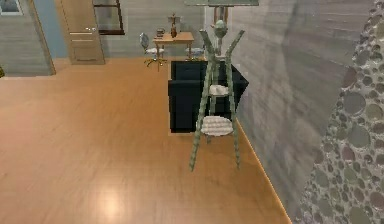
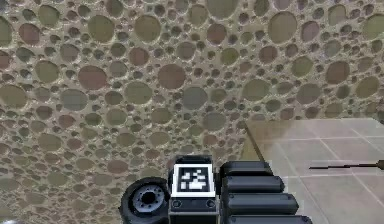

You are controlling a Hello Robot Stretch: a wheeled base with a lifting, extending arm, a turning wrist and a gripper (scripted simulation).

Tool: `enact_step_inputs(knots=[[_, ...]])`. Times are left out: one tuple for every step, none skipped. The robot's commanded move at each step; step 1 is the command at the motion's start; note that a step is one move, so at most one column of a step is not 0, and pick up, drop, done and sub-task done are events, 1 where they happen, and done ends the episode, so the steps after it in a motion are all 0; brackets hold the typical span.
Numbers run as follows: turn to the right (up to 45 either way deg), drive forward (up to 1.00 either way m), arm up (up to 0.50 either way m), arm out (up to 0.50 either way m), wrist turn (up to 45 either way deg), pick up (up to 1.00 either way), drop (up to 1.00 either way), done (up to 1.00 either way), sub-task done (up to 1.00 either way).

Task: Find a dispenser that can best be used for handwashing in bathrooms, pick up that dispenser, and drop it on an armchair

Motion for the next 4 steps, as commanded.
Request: enact_step_inputs(knots=[[-3.0,0.00,0.00,0.00,0.0,0.00,0.00,0.00,0.00],[0.0,0.15,0.00,0.00,0.0,0.00,0.00,0.00,0.00],[-21.0,0.00,0.00,0.00,0.0,0.00,0.00,0.00,0.00],[0.0,1.00,0.00,0.00,0.0,0.00,0.00,0.00,0.00]])
